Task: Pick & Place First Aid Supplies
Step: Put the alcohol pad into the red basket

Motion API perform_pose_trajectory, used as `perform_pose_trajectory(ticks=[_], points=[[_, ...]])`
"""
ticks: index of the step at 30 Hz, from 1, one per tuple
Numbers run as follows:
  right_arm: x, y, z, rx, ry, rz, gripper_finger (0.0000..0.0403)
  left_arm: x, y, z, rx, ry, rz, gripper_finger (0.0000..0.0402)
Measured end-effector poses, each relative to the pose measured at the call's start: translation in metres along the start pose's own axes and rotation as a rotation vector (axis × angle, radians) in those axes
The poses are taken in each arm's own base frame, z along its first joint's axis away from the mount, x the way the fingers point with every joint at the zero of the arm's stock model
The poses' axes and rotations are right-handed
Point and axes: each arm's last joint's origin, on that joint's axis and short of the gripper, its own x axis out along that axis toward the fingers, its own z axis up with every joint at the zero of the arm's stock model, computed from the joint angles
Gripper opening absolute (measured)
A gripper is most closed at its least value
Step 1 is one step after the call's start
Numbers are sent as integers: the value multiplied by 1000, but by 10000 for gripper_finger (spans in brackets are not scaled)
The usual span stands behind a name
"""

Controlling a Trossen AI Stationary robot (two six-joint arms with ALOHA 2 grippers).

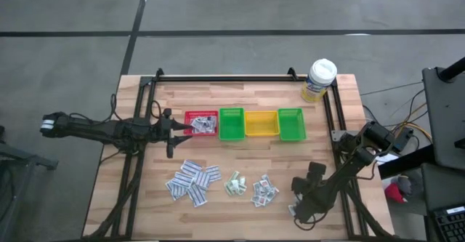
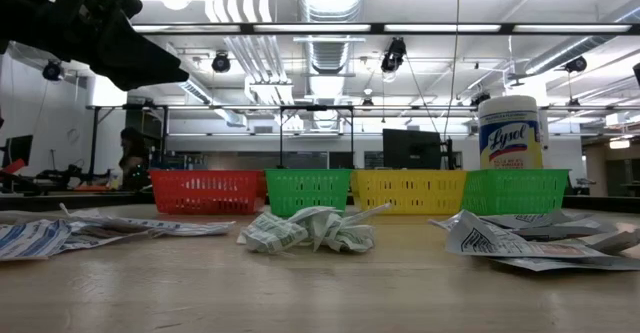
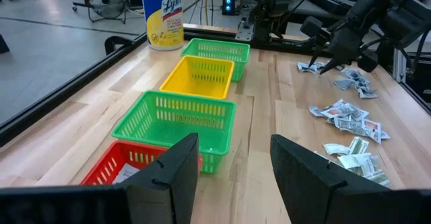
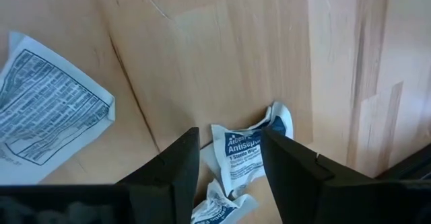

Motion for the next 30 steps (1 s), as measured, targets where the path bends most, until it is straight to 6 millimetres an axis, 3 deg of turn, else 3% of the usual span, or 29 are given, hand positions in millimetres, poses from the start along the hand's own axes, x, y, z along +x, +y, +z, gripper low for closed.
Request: perform_pose_trajectory(ticks=[22, 30], points=[[6, -5, -3, -22, 23, -36, 147, 0, 0, 0, 3, -1, 1, 179], [5, -14, -7, -30, 48, -138, 137, 0, 0, 0, 3, 0, 1, 179]])
